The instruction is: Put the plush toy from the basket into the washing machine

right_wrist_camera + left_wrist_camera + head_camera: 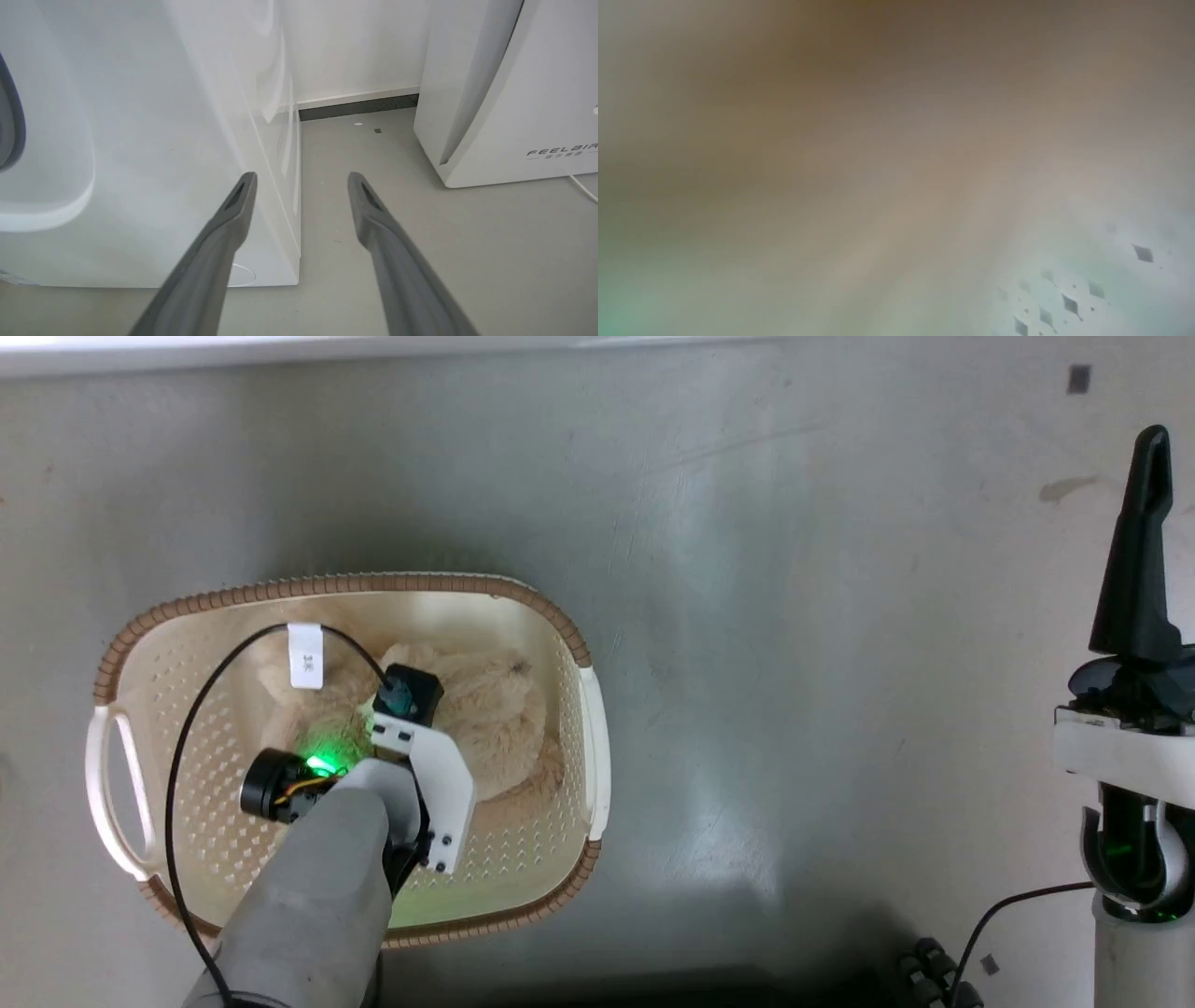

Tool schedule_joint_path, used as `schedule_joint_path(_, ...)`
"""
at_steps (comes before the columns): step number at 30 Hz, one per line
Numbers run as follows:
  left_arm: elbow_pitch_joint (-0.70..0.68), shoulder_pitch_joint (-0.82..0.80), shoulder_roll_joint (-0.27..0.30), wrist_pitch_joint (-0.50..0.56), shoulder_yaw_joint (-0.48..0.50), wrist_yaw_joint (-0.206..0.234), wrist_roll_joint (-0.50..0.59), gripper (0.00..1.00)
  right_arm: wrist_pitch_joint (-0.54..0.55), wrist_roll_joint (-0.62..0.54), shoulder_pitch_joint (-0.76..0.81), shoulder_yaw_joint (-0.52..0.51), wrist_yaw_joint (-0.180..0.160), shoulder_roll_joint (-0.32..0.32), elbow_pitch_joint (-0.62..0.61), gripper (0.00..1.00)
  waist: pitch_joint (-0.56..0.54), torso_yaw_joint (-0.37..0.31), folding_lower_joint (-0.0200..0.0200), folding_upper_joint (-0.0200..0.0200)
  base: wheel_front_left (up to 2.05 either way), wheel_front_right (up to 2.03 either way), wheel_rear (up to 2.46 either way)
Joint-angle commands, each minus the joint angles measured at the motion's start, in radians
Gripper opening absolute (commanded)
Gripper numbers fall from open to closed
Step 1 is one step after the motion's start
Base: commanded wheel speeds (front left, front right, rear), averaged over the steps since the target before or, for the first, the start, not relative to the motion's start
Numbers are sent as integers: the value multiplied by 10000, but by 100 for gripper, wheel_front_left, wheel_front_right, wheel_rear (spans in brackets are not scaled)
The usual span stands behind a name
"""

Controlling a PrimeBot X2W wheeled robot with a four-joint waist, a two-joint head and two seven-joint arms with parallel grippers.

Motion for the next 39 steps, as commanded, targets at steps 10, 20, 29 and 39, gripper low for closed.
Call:
schedule_joint_path(10,922,411,3,-776,-451,-283,-368,0,-220,221,79,-93,-7,-2,825,100,-1659,57,0,0,0,0,0)
schedule_joint_path(20,922,1425,-139,-1789,-843,-442,-511,0,-220,191,986,-128,-7,-2,1452,100,-3785,491,0,0,0,0,0)
schedule_joint_path(29,878,2125,-310,-2759,-1167,-475,-880,0,-220,90,1957,-130,-7,-2,1913,100,-5519,889,0,0,0,0,0)
schedule_joint_path(39,268,2770,-349,-3716,-1618,-478,-1579,0,-220,137,2859,-263,-7,-2,2235,100,-6897,1217,0,0,0,0,0)
